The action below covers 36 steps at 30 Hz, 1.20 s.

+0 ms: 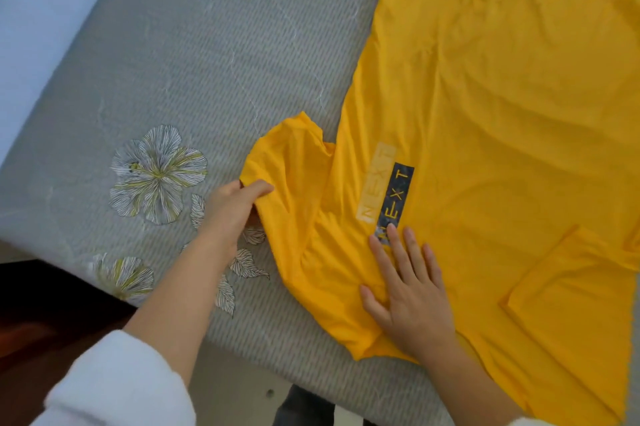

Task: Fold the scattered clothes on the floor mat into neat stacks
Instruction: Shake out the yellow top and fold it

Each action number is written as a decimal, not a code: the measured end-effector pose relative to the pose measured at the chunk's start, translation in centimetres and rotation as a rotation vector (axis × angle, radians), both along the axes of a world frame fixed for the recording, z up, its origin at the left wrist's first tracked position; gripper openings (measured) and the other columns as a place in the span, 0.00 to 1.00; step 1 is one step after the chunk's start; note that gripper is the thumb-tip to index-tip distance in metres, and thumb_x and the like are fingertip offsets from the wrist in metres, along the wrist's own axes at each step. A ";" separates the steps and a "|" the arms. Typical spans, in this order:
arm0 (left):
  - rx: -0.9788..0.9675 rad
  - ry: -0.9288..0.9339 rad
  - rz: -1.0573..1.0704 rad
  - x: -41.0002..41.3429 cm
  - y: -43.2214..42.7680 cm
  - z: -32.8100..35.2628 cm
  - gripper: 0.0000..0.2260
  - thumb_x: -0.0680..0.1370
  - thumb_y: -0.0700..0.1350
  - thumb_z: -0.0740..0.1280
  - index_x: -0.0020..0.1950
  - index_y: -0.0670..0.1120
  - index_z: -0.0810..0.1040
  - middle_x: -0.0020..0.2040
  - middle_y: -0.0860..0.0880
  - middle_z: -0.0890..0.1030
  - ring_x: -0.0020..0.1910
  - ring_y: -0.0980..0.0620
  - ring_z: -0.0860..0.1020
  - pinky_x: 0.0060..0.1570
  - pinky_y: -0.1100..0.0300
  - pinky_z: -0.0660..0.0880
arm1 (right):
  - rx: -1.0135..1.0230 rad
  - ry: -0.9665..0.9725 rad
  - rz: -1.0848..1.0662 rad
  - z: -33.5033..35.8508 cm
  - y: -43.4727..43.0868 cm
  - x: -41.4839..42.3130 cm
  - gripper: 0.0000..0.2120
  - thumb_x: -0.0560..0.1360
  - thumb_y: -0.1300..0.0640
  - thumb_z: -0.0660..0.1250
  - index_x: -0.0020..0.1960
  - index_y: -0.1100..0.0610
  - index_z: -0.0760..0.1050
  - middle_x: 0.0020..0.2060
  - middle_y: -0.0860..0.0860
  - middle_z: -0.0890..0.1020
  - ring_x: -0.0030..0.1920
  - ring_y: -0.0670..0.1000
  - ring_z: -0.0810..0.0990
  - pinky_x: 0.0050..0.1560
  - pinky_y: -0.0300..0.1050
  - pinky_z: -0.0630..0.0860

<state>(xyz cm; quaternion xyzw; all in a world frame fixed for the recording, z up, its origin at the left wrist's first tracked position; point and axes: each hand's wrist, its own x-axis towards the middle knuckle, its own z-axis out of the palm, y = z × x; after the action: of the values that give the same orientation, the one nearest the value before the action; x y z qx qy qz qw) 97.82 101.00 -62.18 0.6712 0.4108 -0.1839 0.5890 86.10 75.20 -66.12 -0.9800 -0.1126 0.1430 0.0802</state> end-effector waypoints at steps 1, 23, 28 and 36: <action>-0.135 -0.049 0.070 0.0 0.1 0.1 0.03 0.72 0.42 0.70 0.43 0.45 0.79 0.43 0.46 0.81 0.43 0.47 0.79 0.45 0.53 0.75 | -0.002 -0.003 0.001 0.0 0.0 0.0 0.34 0.75 0.36 0.52 0.77 0.50 0.56 0.77 0.52 0.57 0.77 0.54 0.53 0.73 0.58 0.54; 0.658 -0.641 -1.724 -6.1 -4.0 -1.1 0.35 0.75 0.62 0.58 0.78 0.51 0.51 0.78 0.53 0.40 0.76 0.55 0.35 0.74 0.51 0.36 | 0.132 -0.047 -0.038 2.7 -2.4 -1.0 0.31 0.78 0.41 0.54 0.75 0.57 0.62 0.76 0.52 0.59 0.77 0.52 0.54 0.74 0.54 0.52; 0.669 -0.735 -1.875 -8.0 -4.0 -0.3 0.37 0.75 0.67 0.57 0.79 0.53 0.49 0.79 0.49 0.46 0.78 0.48 0.42 0.74 0.49 0.40 | 0.098 -0.025 -0.007 5.2 -9.8 -5.3 0.32 0.75 0.42 0.58 0.74 0.58 0.62 0.76 0.54 0.60 0.77 0.53 0.54 0.74 0.54 0.53; 0.920 -0.760 -1.996 -9.1 -6.3 0.3 0.40 0.61 0.52 0.78 0.71 0.47 0.70 0.74 0.35 0.62 0.71 0.31 0.62 0.66 0.36 0.64 | -0.109 0.177 0.030 6.4 -17.9 -12.2 0.44 0.63 0.48 0.67 0.75 0.60 0.59 0.75 0.61 0.58 0.75 0.60 0.54 0.70 0.58 0.53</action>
<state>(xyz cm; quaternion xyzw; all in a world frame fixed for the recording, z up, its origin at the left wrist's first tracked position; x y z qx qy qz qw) 88.74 94.69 -61.88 0.8591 -0.4755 -0.1866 -0.0316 73.94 57.32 -59.70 -0.9646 -0.1117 0.2363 0.0341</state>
